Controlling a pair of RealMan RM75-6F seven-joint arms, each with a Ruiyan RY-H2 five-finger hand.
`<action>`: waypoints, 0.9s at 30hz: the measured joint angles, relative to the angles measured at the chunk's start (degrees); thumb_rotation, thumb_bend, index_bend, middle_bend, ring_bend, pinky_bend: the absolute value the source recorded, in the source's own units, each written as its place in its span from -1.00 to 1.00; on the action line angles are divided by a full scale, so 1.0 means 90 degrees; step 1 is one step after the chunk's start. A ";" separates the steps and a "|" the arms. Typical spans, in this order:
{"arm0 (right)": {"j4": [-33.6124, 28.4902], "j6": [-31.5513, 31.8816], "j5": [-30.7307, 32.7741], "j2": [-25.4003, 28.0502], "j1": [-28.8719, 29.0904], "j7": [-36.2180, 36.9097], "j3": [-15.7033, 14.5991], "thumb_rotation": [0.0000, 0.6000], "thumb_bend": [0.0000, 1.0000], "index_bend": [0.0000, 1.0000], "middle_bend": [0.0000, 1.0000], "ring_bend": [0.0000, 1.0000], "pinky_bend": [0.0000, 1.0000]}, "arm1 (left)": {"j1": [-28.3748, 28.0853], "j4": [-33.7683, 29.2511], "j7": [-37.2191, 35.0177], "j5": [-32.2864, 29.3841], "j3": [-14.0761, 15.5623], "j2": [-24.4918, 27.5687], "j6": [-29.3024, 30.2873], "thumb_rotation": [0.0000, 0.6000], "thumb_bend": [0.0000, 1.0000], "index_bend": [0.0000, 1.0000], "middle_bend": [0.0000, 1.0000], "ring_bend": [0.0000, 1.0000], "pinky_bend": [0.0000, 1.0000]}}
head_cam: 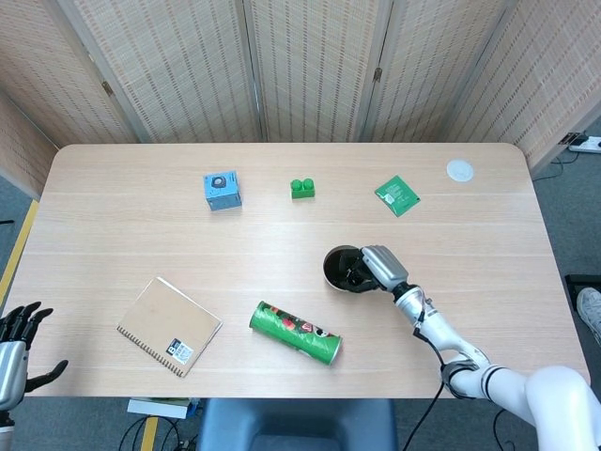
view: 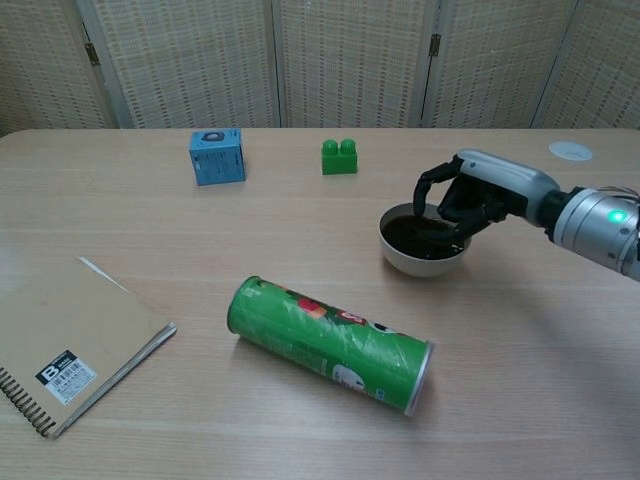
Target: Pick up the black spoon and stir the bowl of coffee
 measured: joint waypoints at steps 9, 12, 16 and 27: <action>-0.0323 0.0325 -0.0039 0.0256 -0.0164 -0.0234 0.0005 1.00 -0.84 -0.56 0.97 1.00 1.00 | -0.0031 0.0018 -0.0033 0.0039 -0.0013 0.0000 -0.0006 1.00 -0.61 -0.56 -0.69 -0.75 -0.65; -0.0476 0.0523 -0.0087 0.0460 -0.0252 -0.0480 -0.0002 1.00 -0.84 -0.56 0.94 1.00 1.00 | -0.0047 0.0023 -0.0050 0.0038 -0.0032 0.0006 -0.0012 1.00 -0.61 -0.56 -0.69 -0.75 -0.65; -0.0713 0.0869 -0.0146 0.0810 -0.0436 -0.1089 -0.0024 1.00 -0.75 -0.55 0.86 1.00 1.00 | -0.0088 0.0033 -0.0073 0.0047 -0.0059 0.0001 -0.0031 1.00 -0.61 -0.56 -0.69 -0.75 -0.65; -0.2391 0.1909 0.0032 0.2361 -0.1457 -0.3568 -0.0160 1.00 -0.55 -0.46 0.19 0.31 0.41 | -0.0266 0.0009 -0.0102 0.0131 -0.0142 -0.0064 -0.0114 1.00 -0.61 -0.56 -0.69 -0.75 -0.65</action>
